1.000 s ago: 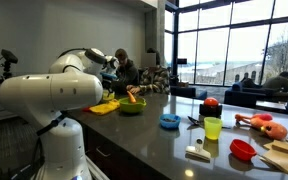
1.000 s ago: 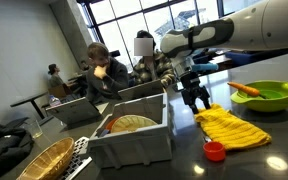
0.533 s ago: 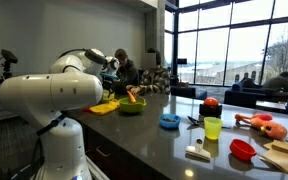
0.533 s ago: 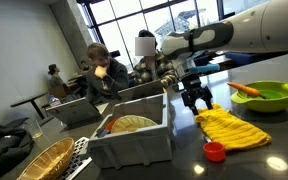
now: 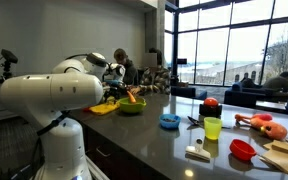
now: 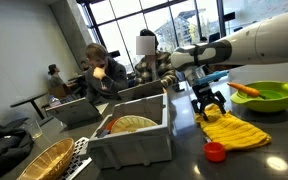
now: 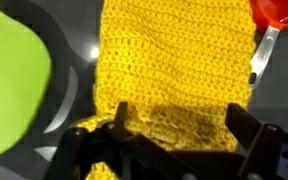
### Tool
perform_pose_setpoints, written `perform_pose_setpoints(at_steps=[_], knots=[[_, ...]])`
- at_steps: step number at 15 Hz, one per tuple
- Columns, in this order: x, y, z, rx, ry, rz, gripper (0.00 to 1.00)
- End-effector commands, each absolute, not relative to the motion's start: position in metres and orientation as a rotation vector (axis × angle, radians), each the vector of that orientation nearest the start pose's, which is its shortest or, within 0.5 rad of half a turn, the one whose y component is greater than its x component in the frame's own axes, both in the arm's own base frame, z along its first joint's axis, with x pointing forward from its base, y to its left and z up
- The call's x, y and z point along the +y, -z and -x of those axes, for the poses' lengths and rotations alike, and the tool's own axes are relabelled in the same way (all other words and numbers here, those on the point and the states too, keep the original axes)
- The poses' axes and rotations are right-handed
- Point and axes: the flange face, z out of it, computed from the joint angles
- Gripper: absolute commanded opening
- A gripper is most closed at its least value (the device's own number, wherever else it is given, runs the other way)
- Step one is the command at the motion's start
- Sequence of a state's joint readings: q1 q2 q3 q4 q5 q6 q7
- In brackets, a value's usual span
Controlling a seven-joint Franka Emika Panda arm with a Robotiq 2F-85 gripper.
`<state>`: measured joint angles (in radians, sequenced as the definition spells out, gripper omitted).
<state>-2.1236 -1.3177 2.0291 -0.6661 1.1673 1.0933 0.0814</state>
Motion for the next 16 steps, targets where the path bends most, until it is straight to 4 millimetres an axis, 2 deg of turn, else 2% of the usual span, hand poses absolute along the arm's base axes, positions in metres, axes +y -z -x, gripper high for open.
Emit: perform_pose_setpoints(at_steps=[1,5,13,16], knots=[[0.471,-0.253,-0.564,-0.420,-0.877,3.056,1.00],[0.472,-0.250,-0.562,-0.357,-0.891,3.070,1.00],[0.495,-0.237,-0.535,-0.392,-0.988,3.021,1.00],[0.494,-0.232,-0.535,-0.379,-1.003,3.032,1.00]])
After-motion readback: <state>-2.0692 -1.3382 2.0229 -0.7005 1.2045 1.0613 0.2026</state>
